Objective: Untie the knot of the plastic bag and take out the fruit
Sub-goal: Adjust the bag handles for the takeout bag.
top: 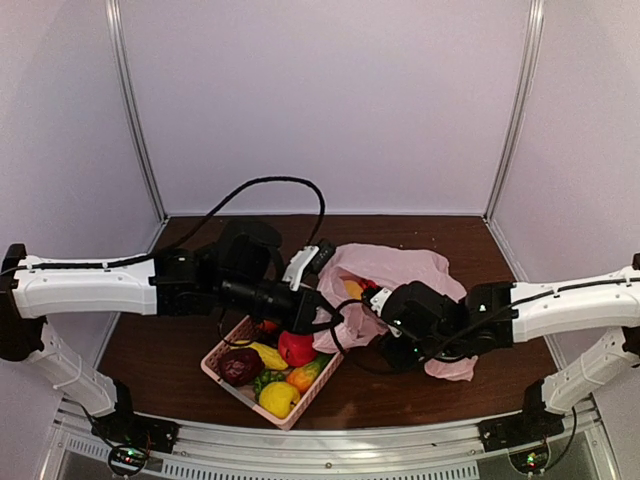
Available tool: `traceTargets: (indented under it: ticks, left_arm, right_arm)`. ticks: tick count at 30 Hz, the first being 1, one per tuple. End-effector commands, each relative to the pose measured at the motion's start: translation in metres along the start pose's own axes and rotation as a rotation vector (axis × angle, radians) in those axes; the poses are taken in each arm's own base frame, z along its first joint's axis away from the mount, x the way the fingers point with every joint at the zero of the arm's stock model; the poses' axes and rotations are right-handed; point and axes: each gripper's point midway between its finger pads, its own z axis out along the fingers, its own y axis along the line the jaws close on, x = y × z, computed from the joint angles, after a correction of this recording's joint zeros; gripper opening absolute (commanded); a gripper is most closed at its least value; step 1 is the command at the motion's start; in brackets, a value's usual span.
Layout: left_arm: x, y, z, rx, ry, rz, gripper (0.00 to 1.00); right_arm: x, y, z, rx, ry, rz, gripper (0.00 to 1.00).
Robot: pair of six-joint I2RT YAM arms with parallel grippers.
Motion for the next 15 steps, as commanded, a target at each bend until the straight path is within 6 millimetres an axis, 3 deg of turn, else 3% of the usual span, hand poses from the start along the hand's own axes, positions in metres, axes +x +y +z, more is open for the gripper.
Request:
traceTargets:
  ticks: [1,5,9,11,15]
  left_arm:
    - [0.015,0.011,-0.005,-0.031,0.045,0.075,0.0]
    - [0.024,0.024,-0.001,-0.057,0.081,0.079,0.0]
    - [0.028,0.024,0.002,-0.046,0.097,0.091,0.0]
    - [0.028,0.022,0.003,-0.036,0.101,0.098,0.0]
    - [0.025,0.019,0.005,-0.03,0.108,0.115,0.0]
  right_arm:
    - [-0.02,-0.005,-0.014,-0.09,-0.029,0.111,0.54]
    - [-0.03,-0.034,-0.019,-0.076,-0.065,0.215,0.55]
    - [-0.041,-0.066,-0.017,0.006,-0.104,0.301,0.56]
    - [-0.048,-0.07,-0.013,0.02,-0.123,0.327,0.56]
    - [-0.068,-0.06,-0.004,-0.038,-0.175,0.374,0.58]
